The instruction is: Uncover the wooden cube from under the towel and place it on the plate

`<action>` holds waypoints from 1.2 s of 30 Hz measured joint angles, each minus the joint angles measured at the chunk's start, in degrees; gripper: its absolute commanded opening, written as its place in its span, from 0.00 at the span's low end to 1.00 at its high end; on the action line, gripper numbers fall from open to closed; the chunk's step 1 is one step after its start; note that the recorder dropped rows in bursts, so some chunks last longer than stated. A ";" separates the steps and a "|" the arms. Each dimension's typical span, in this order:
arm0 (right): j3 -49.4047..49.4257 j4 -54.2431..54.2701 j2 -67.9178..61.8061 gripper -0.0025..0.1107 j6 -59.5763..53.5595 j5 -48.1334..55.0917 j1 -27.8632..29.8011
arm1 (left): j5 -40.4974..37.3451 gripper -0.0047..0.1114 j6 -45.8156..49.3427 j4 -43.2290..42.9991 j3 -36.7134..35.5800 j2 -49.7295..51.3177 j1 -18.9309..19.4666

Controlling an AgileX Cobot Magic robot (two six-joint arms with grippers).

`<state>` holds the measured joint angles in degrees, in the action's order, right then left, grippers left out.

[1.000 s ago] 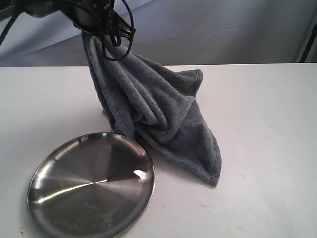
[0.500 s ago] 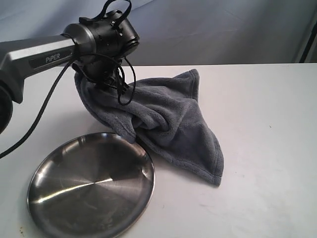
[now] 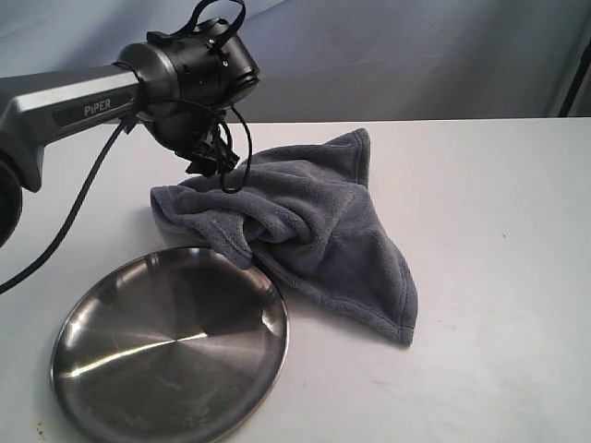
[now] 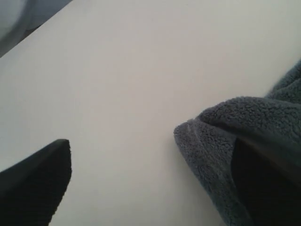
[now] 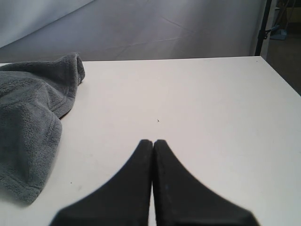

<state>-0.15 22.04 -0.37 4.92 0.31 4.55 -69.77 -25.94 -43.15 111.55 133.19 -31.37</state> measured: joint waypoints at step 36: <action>0.00 0.00 0.00 0.05 0.00 0.00 0.00 | 0.00 0.04 23.23 20.14 0.00 -9.79 -13.25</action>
<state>-0.15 22.04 -0.37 4.92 0.31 4.55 -69.77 -2.71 -23.01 111.55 123.40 -44.62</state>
